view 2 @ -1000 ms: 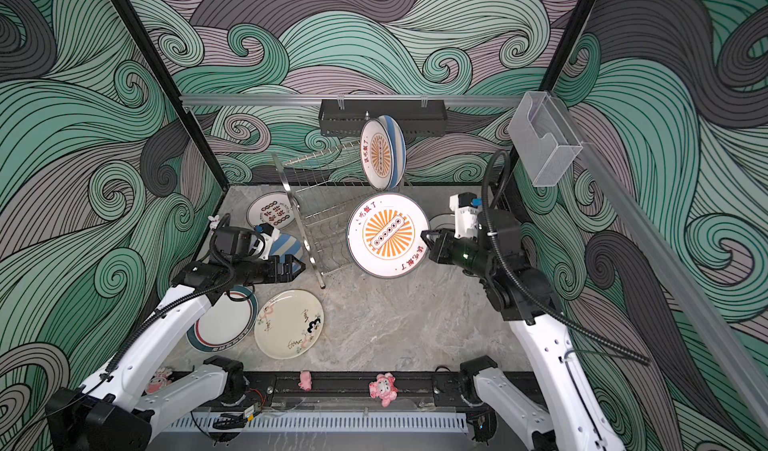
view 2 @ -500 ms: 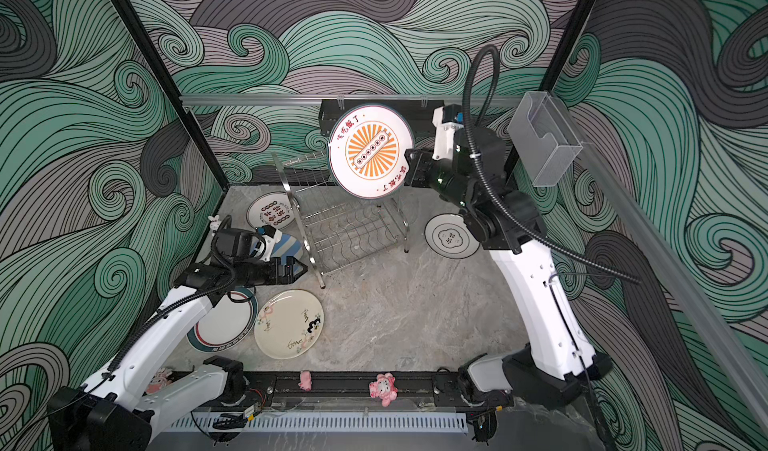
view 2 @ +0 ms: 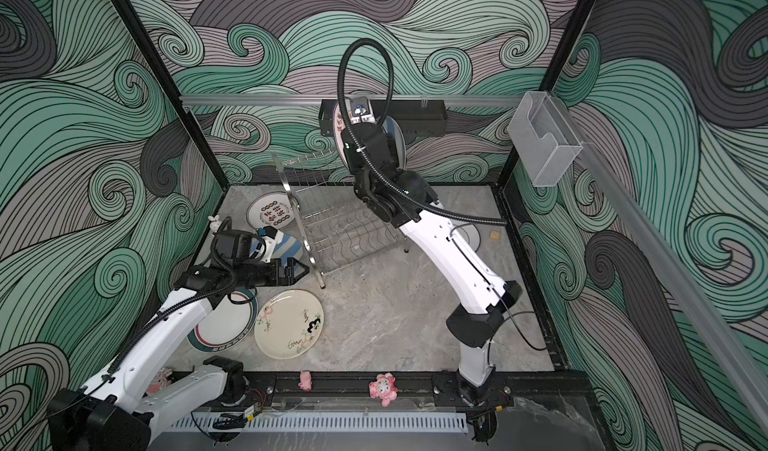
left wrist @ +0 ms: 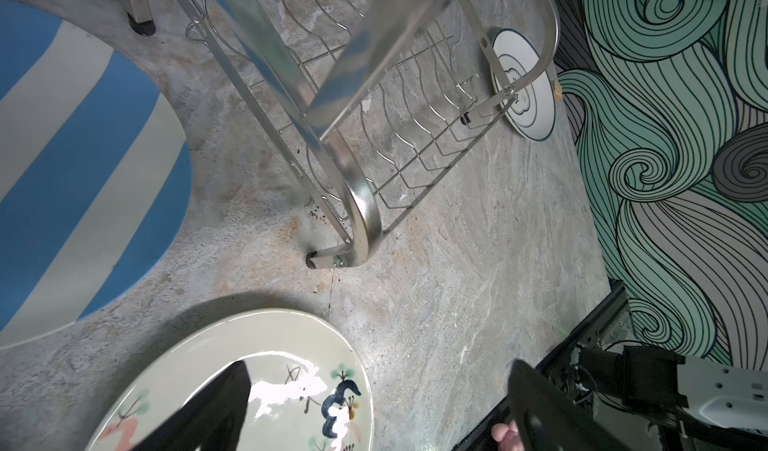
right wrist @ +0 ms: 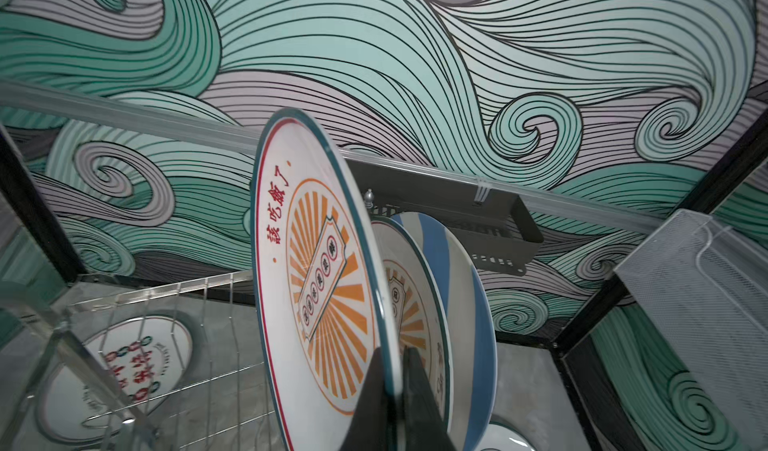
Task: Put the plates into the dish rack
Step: 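Lower the sunburst plate into the rack beside the other sunburst plate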
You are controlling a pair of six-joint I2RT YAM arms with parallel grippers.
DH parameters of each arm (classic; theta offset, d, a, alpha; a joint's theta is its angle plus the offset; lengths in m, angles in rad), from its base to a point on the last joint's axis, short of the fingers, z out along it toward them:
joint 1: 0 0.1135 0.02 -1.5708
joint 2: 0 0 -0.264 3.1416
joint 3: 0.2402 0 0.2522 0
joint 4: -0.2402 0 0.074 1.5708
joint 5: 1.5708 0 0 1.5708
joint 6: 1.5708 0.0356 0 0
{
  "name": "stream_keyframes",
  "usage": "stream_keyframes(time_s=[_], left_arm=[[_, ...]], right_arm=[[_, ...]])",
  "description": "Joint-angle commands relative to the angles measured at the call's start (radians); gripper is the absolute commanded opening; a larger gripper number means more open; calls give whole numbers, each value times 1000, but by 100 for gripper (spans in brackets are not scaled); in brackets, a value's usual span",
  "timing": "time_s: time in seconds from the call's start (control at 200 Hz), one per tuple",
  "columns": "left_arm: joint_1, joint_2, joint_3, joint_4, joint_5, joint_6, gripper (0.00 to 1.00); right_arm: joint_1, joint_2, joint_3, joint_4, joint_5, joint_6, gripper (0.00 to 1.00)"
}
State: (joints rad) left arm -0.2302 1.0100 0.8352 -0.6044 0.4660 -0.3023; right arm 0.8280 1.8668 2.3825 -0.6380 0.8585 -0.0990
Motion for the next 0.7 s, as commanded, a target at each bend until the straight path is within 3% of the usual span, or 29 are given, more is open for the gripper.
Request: stream_keyframes(time_s=[0.0,0.695], left_arm=[[12,-11,0,23,33,12,99],[12,-7,-9,35,56,16,99]], right_arm=[[-3,1,54,142,194,-125,0],[-13,110,45,132,198,-93,0]])
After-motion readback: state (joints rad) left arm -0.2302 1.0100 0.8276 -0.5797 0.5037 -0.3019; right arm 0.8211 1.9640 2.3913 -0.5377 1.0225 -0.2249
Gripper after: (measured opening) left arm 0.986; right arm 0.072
